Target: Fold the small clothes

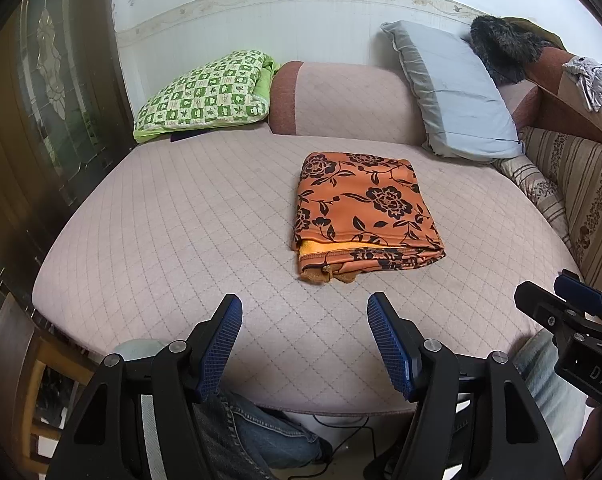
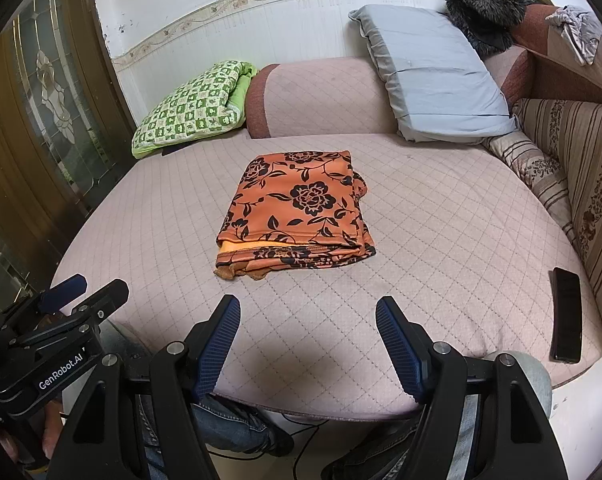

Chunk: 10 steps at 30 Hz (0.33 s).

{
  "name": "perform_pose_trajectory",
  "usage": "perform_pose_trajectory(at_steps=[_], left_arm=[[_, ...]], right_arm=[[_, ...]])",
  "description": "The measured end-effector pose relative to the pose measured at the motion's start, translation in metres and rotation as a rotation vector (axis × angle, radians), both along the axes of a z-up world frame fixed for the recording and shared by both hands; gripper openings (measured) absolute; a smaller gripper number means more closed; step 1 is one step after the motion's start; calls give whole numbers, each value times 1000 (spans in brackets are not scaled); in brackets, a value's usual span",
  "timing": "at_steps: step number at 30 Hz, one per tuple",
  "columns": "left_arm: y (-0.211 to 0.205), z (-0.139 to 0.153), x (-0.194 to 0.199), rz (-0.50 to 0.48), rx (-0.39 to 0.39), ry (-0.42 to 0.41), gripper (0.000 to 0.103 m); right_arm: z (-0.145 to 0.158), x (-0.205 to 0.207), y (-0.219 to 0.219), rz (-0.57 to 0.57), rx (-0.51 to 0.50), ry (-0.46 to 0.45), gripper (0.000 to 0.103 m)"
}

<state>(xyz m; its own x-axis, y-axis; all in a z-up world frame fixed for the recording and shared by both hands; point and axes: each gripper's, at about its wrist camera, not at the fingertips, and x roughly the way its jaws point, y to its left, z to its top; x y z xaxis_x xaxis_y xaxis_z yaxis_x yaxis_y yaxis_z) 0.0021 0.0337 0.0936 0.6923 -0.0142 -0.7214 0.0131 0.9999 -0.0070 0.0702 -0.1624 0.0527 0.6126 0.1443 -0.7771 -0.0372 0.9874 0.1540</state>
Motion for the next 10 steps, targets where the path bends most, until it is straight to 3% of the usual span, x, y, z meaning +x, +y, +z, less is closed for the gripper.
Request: perform_pose_trajectory(at_steps=[10], left_arm=[[9, -7, 22, 0, -58, -7, 65]], right_arm=[[-10, 11, -10, -6, 41, -2, 72]])
